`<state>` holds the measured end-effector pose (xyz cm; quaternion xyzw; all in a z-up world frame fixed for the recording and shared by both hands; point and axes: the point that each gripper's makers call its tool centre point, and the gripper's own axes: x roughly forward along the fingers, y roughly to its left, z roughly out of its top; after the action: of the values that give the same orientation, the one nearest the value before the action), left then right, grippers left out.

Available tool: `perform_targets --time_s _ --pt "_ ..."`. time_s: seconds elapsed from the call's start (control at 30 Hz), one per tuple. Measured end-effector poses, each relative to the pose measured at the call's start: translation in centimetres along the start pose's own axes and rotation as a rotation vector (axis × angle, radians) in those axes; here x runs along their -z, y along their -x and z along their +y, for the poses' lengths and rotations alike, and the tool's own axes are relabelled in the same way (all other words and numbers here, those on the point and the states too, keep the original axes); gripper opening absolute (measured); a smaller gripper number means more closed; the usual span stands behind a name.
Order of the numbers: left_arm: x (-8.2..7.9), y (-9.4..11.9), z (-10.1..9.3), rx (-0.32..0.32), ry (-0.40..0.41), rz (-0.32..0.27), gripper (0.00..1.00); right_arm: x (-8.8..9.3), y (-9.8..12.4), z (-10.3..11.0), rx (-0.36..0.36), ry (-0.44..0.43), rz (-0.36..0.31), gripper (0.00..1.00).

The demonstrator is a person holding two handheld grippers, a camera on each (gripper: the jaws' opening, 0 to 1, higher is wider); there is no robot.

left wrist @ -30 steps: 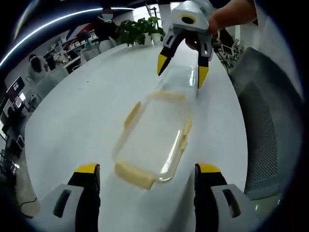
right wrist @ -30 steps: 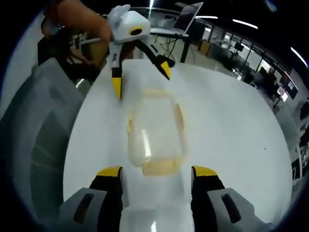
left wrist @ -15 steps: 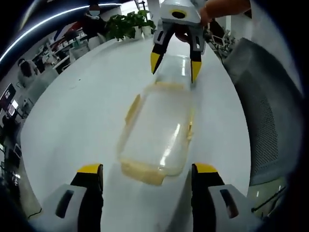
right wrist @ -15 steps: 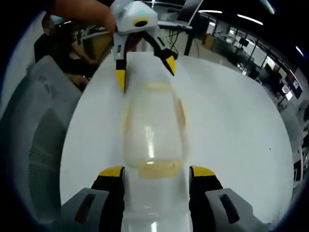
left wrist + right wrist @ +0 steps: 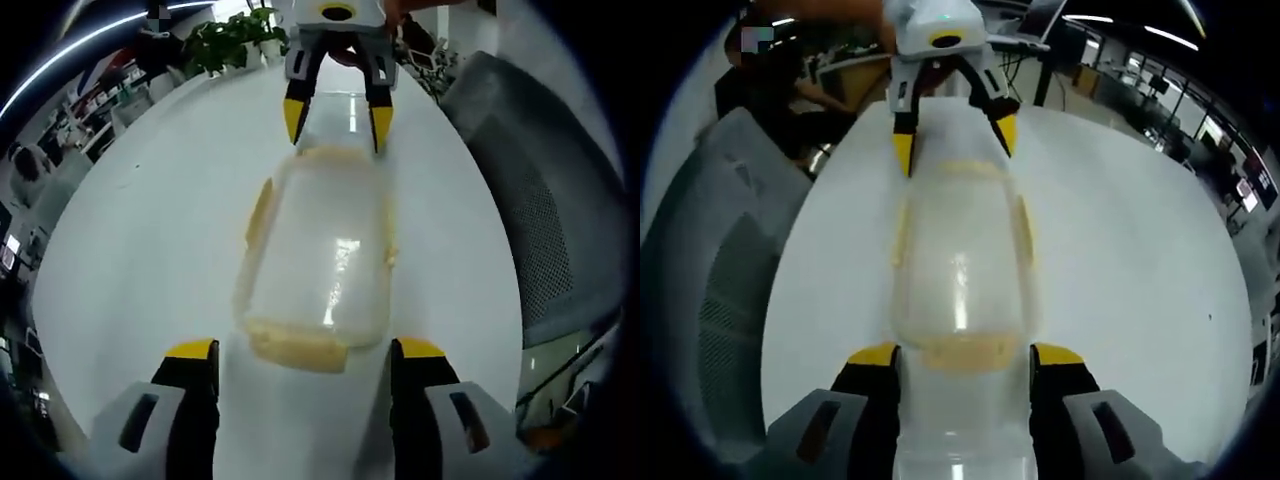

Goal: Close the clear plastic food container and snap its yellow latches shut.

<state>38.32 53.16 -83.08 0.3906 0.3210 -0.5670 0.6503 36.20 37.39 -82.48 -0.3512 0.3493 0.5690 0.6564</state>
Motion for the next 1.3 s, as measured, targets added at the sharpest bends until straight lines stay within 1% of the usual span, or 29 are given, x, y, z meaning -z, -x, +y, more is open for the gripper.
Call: perform_targets --time_s 0.1,0.17,0.3,0.43,0.53,0.57,0.73,0.8,0.87,0.9,0.93,0.97,1.3 --pt "0.2 -0.3 -0.1 0.022 -0.027 0.015 0.69 0.1 -0.1 0.0 -0.01 0.014 0.015 0.5" --pt "0.0 -0.2 -0.3 0.038 -0.039 0.015 0.68 0.1 -0.2 0.0 -0.016 0.015 0.017 0.5" --pt "0.1 -0.3 0.1 0.045 -0.061 0.027 0.67 0.3 -0.4 0.2 -0.031 0.014 0.032 0.49" --pt "0.1 -0.4 0.3 0.072 -0.078 0.039 0.62 0.4 -0.7 0.3 -0.042 0.013 0.039 0.49" --pt "0.2 -0.4 0.6 0.084 -0.092 0.041 0.53 0.5 -0.9 0.3 -0.056 0.006 0.049 0.49" --pt "0.2 -0.4 0.7 0.083 -0.093 0.042 0.52 0.5 -0.9 0.3 -0.056 0.008 0.049 0.49" --pt "0.2 -0.6 0.5 0.127 -0.091 0.04 0.48 0.7 -1.1 0.1 -0.062 -0.002 0.058 0.48" --pt "0.2 -0.7 0.2 0.15 -0.101 0.039 0.46 0.7 -1.1 0.0 -0.063 -0.003 0.062 0.46" --pt "0.2 -0.7 0.1 0.17 -0.085 0.039 0.43 0.9 -1.4 0.2 -0.07 -0.002 0.07 0.43" --pt "0.3 -0.7 -0.2 0.197 -0.067 0.04 0.41 1.0 -1.4 -0.1 -0.051 0.001 0.074 0.4" --pt "0.2 -0.7 0.2 0.177 -0.071 0.035 0.4 0.9 -1.4 -0.1 -0.052 -0.003 0.069 0.4" --pt "0.2 -0.7 0.1 0.181 -0.076 0.035 0.4 0.9 -1.4 -0.1 -0.054 -0.02 0.068 0.4" --pt "0.2 -0.7 0.0 0.174 -0.074 0.032 0.39 0.9 -1.4 0.0 -0.058 -0.013 0.073 0.39"
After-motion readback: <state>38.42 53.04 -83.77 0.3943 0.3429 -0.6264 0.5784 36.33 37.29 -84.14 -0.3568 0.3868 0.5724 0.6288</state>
